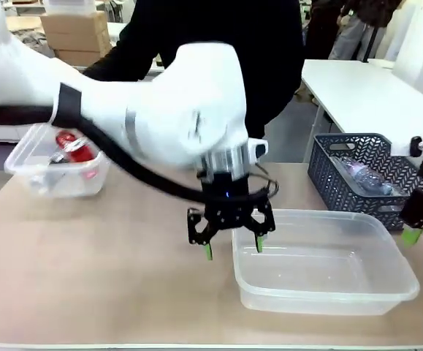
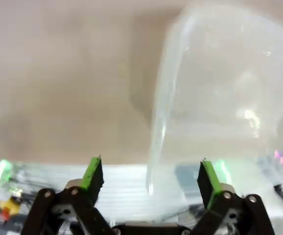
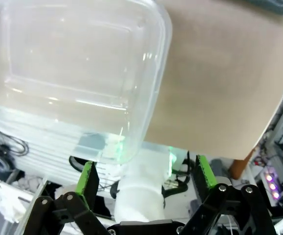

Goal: Sort the waste into each basket.
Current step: Pick up the Organizing box on the right side of the table and lift it.

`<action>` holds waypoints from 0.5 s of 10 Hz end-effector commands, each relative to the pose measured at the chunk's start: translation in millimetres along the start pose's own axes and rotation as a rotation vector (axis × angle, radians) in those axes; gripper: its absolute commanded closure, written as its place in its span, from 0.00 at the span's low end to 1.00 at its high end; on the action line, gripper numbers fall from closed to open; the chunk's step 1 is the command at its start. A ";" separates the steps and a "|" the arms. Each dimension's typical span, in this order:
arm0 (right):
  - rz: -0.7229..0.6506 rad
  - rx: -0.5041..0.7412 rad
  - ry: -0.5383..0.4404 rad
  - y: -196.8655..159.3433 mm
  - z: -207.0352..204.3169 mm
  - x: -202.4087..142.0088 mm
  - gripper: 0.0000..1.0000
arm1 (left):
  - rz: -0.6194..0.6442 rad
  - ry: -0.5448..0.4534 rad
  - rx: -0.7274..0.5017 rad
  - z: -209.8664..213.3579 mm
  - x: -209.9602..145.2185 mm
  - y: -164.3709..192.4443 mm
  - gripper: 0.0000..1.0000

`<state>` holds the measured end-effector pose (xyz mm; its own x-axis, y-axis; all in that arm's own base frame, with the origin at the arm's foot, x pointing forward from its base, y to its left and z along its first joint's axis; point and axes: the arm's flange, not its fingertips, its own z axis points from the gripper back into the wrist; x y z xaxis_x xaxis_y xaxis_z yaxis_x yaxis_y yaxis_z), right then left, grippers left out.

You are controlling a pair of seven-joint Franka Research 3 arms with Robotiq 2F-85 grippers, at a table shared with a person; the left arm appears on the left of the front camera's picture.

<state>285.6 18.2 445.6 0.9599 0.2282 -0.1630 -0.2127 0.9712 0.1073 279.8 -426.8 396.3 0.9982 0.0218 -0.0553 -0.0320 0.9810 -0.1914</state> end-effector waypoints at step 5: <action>0.093 0.031 0.101 22.0 -59.7 22.9 0.00 | -0.004 -0.103 0.019 -18.4 -0.6 10.9 0.00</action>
<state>292.5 35.0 425.9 0.9358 0.2791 -0.2155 -0.2573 0.9583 0.1239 276.2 -423.8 382.2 0.9991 0.0395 0.0173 -0.0359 0.9841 -0.1740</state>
